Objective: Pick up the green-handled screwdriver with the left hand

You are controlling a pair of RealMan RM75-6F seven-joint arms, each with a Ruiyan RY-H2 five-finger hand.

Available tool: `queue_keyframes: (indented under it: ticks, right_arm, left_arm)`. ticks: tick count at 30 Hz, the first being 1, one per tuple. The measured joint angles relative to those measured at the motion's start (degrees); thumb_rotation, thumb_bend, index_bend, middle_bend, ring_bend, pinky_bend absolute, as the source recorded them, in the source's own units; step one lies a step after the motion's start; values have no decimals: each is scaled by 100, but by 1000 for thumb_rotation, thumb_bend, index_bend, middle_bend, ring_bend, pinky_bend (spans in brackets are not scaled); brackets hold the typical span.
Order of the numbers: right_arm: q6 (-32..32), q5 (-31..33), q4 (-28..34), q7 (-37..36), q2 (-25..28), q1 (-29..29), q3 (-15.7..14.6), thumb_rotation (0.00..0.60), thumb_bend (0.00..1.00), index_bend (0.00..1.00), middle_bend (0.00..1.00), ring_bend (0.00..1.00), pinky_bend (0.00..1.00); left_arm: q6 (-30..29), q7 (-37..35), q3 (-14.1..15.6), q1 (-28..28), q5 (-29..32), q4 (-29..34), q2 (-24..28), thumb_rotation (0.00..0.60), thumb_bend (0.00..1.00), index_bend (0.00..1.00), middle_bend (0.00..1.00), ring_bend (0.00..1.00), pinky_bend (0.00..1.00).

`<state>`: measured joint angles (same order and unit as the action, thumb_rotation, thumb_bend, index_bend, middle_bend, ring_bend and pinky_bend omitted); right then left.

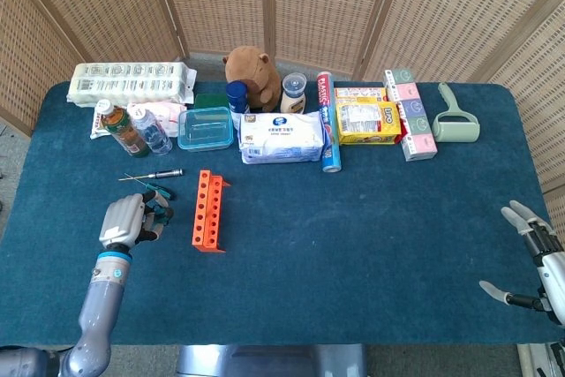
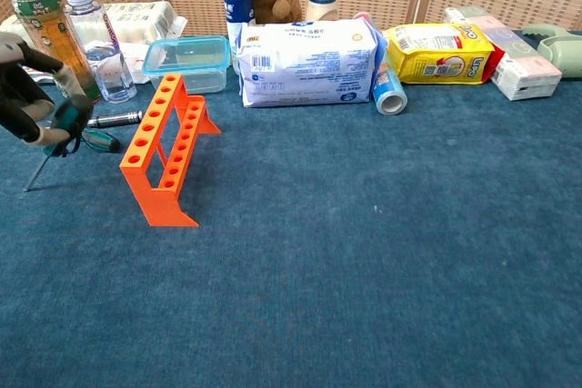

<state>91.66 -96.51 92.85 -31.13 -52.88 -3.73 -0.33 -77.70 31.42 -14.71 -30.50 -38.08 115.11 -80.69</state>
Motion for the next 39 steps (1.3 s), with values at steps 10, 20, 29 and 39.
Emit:
queue_keyframes:
  ticks: [10, 20, 29, 39]
  right_arm:
    - [18, 4, 2, 0, 1, 11, 1, 600, 0, 0, 29, 0, 0]
    - [3, -4, 22, 80, -17, 13, -8, 600, 0, 0, 29, 0, 0]
    - [-8, -4, 30, 120, -22, 13, -11, 600, 0, 0, 29, 0, 0]
    - [-29, -16, 49, 193, -41, 8, -19, 600, 0, 0, 29, 0, 0]
  left_arm:
    - [-377, 127, 27, 98, -238, 797, 542, 600, 522, 513, 875, 918, 961]
    - [-608, 42, 1, 253, -468, 1464, 1144, 600, 522, 513, 875, 918, 962]
    - [-493, -564, 28, 476, -990, 1987, 1700, 600, 517, 513, 875, 918, 961]
    - [263, -1940, 281, 801, -2355, 1988, 2377, 600, 516, 513, 875, 918, 962]
